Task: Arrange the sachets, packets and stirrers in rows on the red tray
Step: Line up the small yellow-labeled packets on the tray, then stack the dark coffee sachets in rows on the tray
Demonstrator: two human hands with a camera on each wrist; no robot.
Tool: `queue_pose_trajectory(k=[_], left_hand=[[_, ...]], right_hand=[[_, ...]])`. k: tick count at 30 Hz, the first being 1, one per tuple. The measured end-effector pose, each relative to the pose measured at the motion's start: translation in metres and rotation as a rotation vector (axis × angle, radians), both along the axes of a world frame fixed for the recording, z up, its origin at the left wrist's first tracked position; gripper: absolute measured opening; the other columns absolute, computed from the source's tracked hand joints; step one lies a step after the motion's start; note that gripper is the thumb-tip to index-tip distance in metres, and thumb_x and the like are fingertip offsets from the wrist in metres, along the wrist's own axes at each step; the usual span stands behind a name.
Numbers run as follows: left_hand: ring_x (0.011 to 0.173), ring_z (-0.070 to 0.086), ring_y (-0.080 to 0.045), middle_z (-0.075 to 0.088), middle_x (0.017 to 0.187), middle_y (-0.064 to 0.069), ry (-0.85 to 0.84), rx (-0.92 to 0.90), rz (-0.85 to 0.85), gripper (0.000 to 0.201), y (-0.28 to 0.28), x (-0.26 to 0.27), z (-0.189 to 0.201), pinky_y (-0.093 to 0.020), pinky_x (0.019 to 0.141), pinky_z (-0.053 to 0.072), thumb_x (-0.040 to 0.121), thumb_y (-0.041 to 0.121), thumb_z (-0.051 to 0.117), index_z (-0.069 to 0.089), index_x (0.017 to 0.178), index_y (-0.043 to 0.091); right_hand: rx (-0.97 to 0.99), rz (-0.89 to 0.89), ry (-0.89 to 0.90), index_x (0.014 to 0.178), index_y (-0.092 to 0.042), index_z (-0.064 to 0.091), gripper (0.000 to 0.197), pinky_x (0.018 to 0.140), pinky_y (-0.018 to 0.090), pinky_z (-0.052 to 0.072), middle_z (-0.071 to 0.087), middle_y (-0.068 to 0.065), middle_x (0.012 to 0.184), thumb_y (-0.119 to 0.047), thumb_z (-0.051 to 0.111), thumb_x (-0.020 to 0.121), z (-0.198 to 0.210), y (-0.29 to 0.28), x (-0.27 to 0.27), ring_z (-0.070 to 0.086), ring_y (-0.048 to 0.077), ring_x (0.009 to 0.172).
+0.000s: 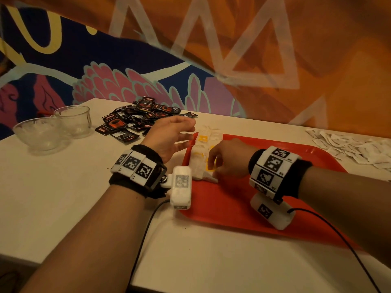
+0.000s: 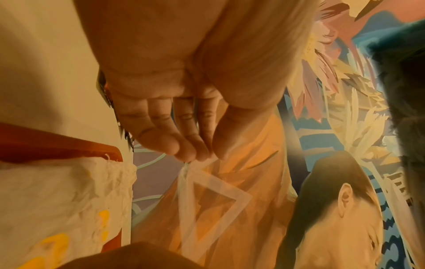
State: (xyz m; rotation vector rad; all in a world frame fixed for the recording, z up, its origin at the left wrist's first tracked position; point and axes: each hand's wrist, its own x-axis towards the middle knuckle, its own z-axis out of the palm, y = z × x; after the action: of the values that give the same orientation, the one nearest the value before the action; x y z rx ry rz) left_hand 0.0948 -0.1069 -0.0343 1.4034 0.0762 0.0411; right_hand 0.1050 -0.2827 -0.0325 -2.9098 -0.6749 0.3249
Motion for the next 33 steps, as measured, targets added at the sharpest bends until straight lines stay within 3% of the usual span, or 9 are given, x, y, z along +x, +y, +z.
queue_pose_trajectory(k=[7, 10, 14, 17, 22, 26, 33], left_hand=[[0.072, 0.065, -0.012, 0.068, 0.092, -0.002, 0.001, -0.003, 0.008, 0.008, 0.002, 0.002, 0.001, -0.024, 0.060, 0.052, 0.094, 0.018, 0.067, 0.069, 0.101, 0.015], [0.070, 0.065, -0.011, 0.067, 0.090, -0.002, -0.002, -0.010, 0.012, 0.006, 0.003, 0.002, 0.000, -0.024, 0.059, 0.051, 0.094, 0.018, 0.067, 0.069, 0.099, 0.015], [0.069, 0.065, -0.012, 0.068, 0.088, -0.002, -0.003, -0.002, 0.019, 0.008, 0.003, 0.004, -0.002, -0.025, 0.060, 0.051, 0.093, 0.019, 0.067, 0.069, 0.100, 0.014], [0.070, 0.064, -0.013, 0.068, 0.085, -0.002, -0.007, -0.006, 0.031, 0.005, 0.004, 0.005, -0.003, -0.026, 0.062, 0.050, 0.093, 0.019, 0.067, 0.069, 0.096, 0.015], [0.071, 0.063, -0.013, 0.068, 0.085, -0.001, -0.018, 0.028, 0.062, 0.005, 0.006, 0.006, -0.004, -0.026, 0.062, 0.050, 0.094, 0.020, 0.067, 0.069, 0.092, 0.016], [0.071, 0.062, -0.014, 0.068, 0.085, -0.002, -0.025, 0.054, 0.058, 0.006, 0.005, 0.006, -0.004, -0.026, 0.062, 0.049, 0.094, 0.020, 0.066, 0.069, 0.093, 0.015], [0.072, 0.061, -0.013, 0.068, 0.088, -0.004, -0.118, 0.352, 0.154, 0.005, 0.015, 0.004, 0.007, -0.026, 0.063, 0.052, 0.094, 0.018, 0.066, 0.070, 0.096, 0.015]], right_hand=[[0.032, -0.060, -0.027, 0.099, -0.030, 0.071, 0.024, 0.074, 0.026, 0.045, 0.064, -0.009, 0.094, -0.036, 0.081, 0.078, 0.011, -0.005, 0.013, 0.059, 0.013, 0.094], [0.038, -0.113, -0.040, 0.115, -0.029, 0.067, 0.035, 0.086, 0.029, 0.046, 0.066, -0.006, 0.115, -0.041, 0.076, 0.083, 0.017, -0.011, 0.025, 0.059, 0.016, 0.109], [0.019, -0.140, 0.069, 0.131, -0.030, 0.059, 0.054, 0.105, 0.033, 0.041, 0.057, -0.005, 0.137, -0.041, 0.076, 0.082, 0.018, -0.011, 0.034, 0.052, 0.016, 0.126], [-0.048, -0.101, 0.065, 0.130, -0.032, 0.058, 0.054, 0.103, 0.034, 0.044, 0.056, -0.005, 0.137, -0.040, 0.078, 0.081, 0.015, -0.008, 0.037, 0.052, 0.016, 0.125], [0.111, -0.164, 0.077, 0.129, -0.030, 0.058, 0.053, 0.099, 0.033, 0.046, 0.057, -0.001, 0.135, -0.037, 0.078, 0.081, 0.020, -0.020, 0.046, 0.055, 0.018, 0.120], [-0.114, -0.188, 0.072, 0.141, -0.025, 0.048, 0.068, 0.107, 0.036, 0.040, 0.049, 0.001, 0.144, -0.042, 0.077, 0.082, 0.017, -0.035, 0.051, 0.047, 0.022, 0.131], [-0.281, -0.131, 0.092, 0.143, -0.026, 0.049, 0.076, 0.095, 0.032, 0.041, 0.054, -0.003, 0.141, -0.046, 0.080, 0.076, 0.012, -0.043, 0.056, 0.049, 0.021, 0.129]])
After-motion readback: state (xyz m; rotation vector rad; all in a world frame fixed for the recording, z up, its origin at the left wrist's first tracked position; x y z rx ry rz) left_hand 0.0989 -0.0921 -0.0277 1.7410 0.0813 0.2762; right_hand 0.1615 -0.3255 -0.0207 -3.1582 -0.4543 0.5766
